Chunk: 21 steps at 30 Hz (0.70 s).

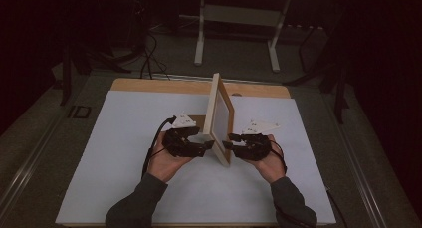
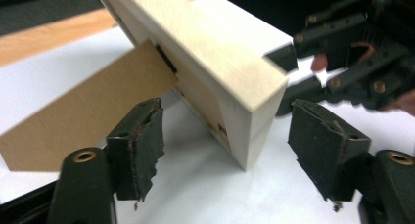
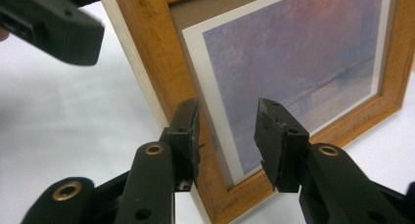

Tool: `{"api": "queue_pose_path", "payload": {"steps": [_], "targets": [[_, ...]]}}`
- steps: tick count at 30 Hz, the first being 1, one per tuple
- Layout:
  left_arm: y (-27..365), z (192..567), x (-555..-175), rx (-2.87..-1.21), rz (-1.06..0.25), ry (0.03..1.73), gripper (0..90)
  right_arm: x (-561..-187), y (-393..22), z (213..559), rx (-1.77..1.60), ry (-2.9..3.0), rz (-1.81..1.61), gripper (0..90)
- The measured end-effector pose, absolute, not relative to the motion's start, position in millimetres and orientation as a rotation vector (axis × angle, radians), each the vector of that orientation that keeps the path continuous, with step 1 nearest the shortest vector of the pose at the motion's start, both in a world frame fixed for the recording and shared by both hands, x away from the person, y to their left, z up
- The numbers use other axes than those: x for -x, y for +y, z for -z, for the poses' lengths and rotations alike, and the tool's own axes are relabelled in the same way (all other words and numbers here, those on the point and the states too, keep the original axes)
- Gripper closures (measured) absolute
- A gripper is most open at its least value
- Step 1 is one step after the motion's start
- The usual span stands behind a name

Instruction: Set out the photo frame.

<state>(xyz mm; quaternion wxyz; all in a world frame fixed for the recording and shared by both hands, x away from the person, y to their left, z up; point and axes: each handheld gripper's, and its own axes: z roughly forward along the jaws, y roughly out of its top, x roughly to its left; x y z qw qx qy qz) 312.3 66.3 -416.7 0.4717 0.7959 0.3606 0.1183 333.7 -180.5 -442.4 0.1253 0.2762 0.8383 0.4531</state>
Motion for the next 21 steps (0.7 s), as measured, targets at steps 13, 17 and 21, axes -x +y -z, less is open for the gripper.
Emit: {"api": "queue_pose_path", "payload": {"steps": [13, 17, 21], "targets": [[45.5, 415.9, -322.1, -1.919, -0.347, 0.971, 34.6, -334.6, -189.0, 444.7, -0.827, 2.440, -1.310, 59.8], [43.4, 416.7, -323.1, -1.899, -0.341, 0.986, 43.3, -334.5, -191.4, 445.0, -0.834, 2.439, -1.311, 59.7], [40.5, 417.2, -324.1, -1.882, -0.343, 1.008, 45.4, -334.9, -193.7, 446.4, -0.837, 2.439, -1.310, 59.3]]}}
